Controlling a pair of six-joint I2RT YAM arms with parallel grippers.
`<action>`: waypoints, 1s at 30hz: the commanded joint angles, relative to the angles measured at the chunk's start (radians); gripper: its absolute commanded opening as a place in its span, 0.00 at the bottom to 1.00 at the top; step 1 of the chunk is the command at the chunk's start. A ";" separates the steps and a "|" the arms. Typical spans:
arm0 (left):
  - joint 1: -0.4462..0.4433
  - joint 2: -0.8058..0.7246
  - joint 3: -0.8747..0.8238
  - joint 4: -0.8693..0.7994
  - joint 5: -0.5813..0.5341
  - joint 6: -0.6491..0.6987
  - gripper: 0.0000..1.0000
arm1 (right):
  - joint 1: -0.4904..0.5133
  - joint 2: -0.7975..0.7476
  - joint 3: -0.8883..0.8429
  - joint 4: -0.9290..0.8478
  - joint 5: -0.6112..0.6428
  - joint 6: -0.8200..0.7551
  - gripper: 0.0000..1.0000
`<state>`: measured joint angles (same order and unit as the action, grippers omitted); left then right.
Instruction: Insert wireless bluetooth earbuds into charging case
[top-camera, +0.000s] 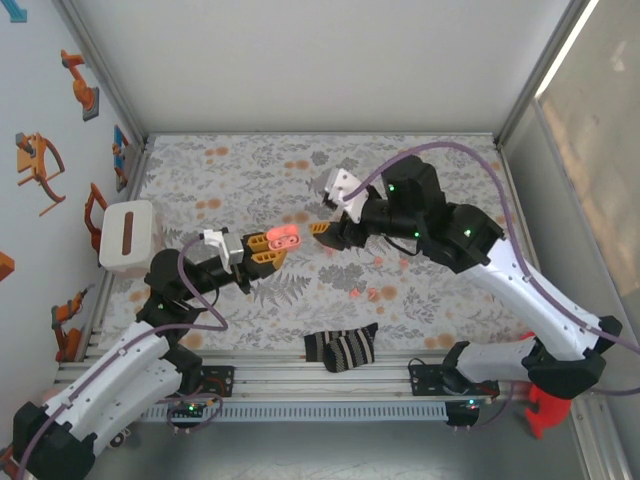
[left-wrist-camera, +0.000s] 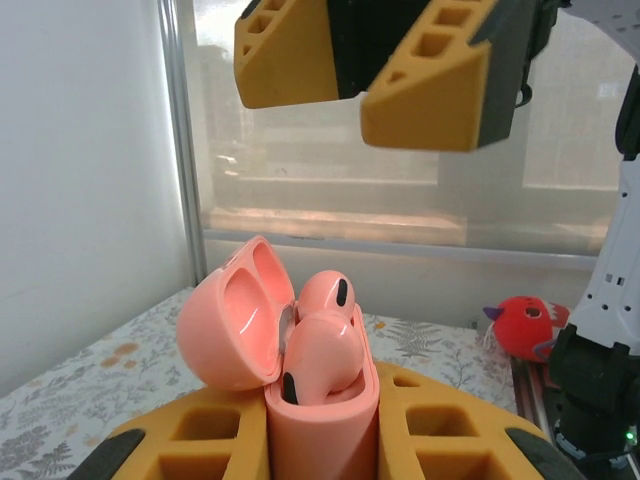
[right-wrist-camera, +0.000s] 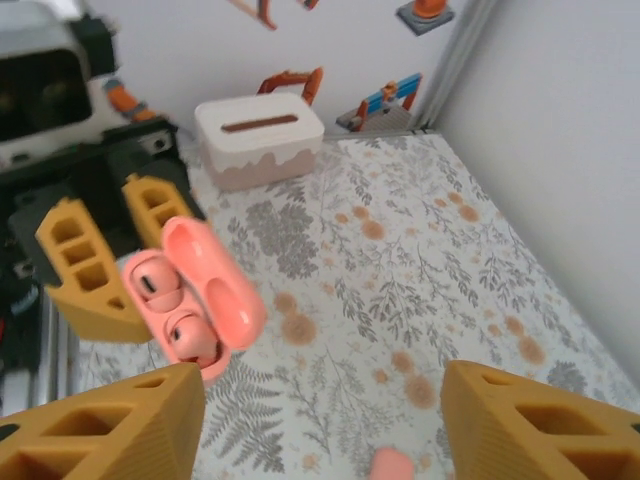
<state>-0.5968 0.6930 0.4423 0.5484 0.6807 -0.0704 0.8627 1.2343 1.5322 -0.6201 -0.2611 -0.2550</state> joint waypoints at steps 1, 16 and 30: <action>-0.003 0.028 -0.011 0.100 -0.016 0.006 0.00 | -0.098 -0.047 -0.066 0.104 -0.123 0.250 0.69; 0.187 0.405 0.069 0.603 0.292 -0.259 0.00 | -0.318 0.075 -0.224 0.521 -0.551 0.876 0.81; 0.196 0.621 0.194 0.797 0.383 -0.380 0.00 | -0.268 0.149 -0.234 0.568 -0.595 0.904 0.81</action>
<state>-0.4099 1.2945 0.5987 1.2491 1.0225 -0.3954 0.5789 1.3823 1.3079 -0.0917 -0.8238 0.6369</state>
